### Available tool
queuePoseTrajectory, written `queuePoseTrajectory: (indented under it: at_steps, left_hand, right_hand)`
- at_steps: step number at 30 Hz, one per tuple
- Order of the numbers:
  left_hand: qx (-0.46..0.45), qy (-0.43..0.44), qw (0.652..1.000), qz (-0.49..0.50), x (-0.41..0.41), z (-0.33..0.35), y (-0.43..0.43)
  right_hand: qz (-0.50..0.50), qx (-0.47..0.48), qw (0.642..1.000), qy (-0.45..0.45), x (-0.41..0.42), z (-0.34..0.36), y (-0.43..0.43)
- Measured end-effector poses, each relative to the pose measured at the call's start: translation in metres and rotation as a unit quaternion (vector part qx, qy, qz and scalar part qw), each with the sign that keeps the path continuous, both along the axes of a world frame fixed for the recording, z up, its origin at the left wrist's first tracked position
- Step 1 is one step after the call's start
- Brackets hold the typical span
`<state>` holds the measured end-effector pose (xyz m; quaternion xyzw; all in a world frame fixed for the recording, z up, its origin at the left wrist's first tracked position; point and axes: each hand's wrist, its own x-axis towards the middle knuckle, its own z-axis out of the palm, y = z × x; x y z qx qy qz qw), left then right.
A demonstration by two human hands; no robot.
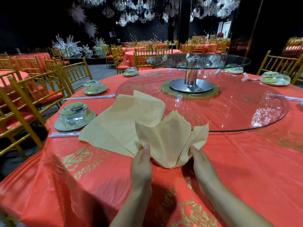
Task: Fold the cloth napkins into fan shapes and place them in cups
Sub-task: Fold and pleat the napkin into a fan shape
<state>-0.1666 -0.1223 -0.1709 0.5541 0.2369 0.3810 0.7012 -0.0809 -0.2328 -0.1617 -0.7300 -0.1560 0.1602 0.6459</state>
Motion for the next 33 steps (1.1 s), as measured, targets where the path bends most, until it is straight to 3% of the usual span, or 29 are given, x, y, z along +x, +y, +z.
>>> queuePoseTrajectory:
  at_steps: [16,27,33]
  left_hand:
    - [0.065,0.039,0.997,-0.024,-0.002,0.002,0.000]
    - [0.047,0.065,0.997,-0.010,0.003,0.005,0.020]
    - [0.024,0.048,0.998,0.013,0.003,0.038,0.080]
  right_hand:
    - [0.037,-0.123,0.989,-0.073,0.008,0.011,-0.001]
    - [0.020,-0.033,0.998,-0.055,0.000,0.008,0.012]
    - [0.062,0.015,0.994,-0.085,0.007,0.035,0.077]
